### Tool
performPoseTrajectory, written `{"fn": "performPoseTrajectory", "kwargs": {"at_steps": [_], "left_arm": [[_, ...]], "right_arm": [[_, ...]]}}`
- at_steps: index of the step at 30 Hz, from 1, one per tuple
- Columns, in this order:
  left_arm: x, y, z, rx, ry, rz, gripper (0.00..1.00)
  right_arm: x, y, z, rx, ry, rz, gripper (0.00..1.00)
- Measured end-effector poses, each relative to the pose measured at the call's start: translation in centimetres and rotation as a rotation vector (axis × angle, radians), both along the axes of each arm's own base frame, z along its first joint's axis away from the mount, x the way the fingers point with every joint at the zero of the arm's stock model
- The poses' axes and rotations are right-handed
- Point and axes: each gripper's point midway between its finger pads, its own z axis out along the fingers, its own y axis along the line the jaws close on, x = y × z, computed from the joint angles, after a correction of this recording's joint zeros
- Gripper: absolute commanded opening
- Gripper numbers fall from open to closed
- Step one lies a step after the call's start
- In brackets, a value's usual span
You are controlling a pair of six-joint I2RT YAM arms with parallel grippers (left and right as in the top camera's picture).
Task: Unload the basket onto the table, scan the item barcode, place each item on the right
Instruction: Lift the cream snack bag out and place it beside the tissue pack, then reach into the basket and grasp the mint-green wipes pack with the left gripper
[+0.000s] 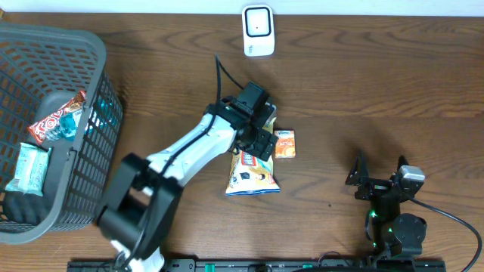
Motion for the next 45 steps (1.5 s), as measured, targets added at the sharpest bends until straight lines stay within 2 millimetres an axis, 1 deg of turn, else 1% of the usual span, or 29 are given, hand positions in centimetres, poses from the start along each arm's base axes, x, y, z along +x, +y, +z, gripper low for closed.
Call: {"fn": "performPoseTrajectory", "kwargs": {"at_steps": [1,3,4,5,7,8,9,11,12,13,16,18,19,20,21,23,24,25,27,28,29,30,31,32,34,36,38,41,45], "left_arm": [[0.3,0.1,1.0,-0.007,-0.027,0.005,0.95],[0.9,0.4,4.3,-0.033,-0.116,0.019,1.00],[1.1,0.5,6.5,-0.055,-0.170,0.029,1.00],[1.2,0.7,9.2,-0.087,-0.235,0.032,0.99],[1.2,1.1,12.1,-0.118,-0.306,0.043,1.00],[1.1,1.3,13.8,-0.140,-0.346,0.047,0.87],[0.9,1.4,15.2,-0.158,-0.375,0.051,0.75],[0.6,1.8,16.7,-0.178,-0.408,0.064,0.41],[0.5,2.0,16.9,-0.175,-0.411,0.063,0.29],[0.3,2.1,16.8,-0.168,-0.405,0.065,0.27],[0.4,2.5,16.3,-0.151,-0.392,0.070,0.29],[0.8,2.9,16.6,-0.153,-0.404,0.082,0.36],[1.0,3.2,16.9,-0.158,-0.411,0.093,0.52],[1.4,3.7,17.4,-0.163,-0.431,0.108,0.81],[1.8,4.3,18.2,-0.169,-0.456,0.128,1.00],[2.8,6.2,21.0,-0.191,-0.547,0.193,0.98],[3.3,7.3,22.9,-0.208,-0.606,0.233,0.98],[3.8,8.6,25.2,-0.225,-0.678,0.273,0.98],[4.3,11.8,30.6,-0.258,-0.848,0.373,0.98],[4.1,13.6,33.1,-0.267,-0.927,0.426,0.98],[3.6,15.8,35.6,-0.263,-1.007,0.493,0.98],[2.9,18.1,37.5,-0.245,-1.071,0.563,0.98],[1.9,20.7,39.1,-0.212,-1.131,0.647,0.98],[1.1,22.9,39.9,-0.170,-1.167,0.721,0.98],[-0.8,27.5,40.5,-0.054,-1.208,0.883,0.98],[-2.4,31.9,39.6,0.096,-1.190,1.037,0.98],[-3.4,35.0,37.7,0.224,-1.121,1.152,0.98],[-4.7,39.5,34.0,0.368,-0.973,1.340,0.98],[-6.6,44.4,28.8,0.456,-0.762,1.614,0.98]], "right_arm": [[0.0,0.0,0.0,0.000,0.000,0.000,0.99],[0.0,0.0,0.0,0.000,0.000,0.000,0.99],[0.0,0.0,0.0,0.000,0.000,0.000,0.99],[0.0,0.0,0.0,0.000,0.000,0.000,0.99],[0.0,0.0,0.0,0.000,0.000,0.000,0.99],[0.0,0.0,0.0,0.000,0.000,0.000,0.99],[0.0,0.0,0.0,0.000,0.000,0.000,0.99],[0.0,0.0,0.0,0.000,0.000,0.000,0.99],[0.0,0.0,0.0,0.000,0.000,0.000,0.99],[0.0,0.0,0.0,0.000,0.000,0.000,0.99],[0.0,0.0,0.0,0.000,0.000,0.000,0.99],[0.0,0.0,0.0,0.000,0.000,0.000,0.99],[0.0,0.0,0.0,0.000,0.000,0.000,0.99],[0.0,0.0,0.0,0.000,0.000,0.000,0.99],[0.0,0.0,0.0,0.000,0.000,0.000,0.99],[0.0,0.0,0.0,0.000,0.000,0.000,0.99],[0.0,0.0,0.0,0.000,0.000,0.000,0.99],[0.0,0.0,0.0,0.000,0.000,0.000,0.99],[0.0,0.0,0.0,0.000,0.000,0.000,0.99],[0.0,0.0,0.0,0.000,0.000,0.000,0.99],[0.0,0.0,0.0,0.000,0.000,0.000,0.99],[0.0,0.0,0.0,0.000,0.000,0.000,0.99],[0.0,0.0,0.0,0.000,0.000,0.000,0.99],[0.0,0.0,0.0,0.000,0.000,0.000,0.99],[0.0,0.0,0.0,0.000,0.000,0.000,0.99],[0.0,0.0,0.0,0.000,-0.001,0.000,0.99],[0.0,0.0,0.0,0.000,-0.001,0.000,0.99],[0.0,0.0,0.0,0.000,-0.001,0.000,0.99],[0.0,0.0,0.0,0.000,0.000,0.000,0.99]]}}
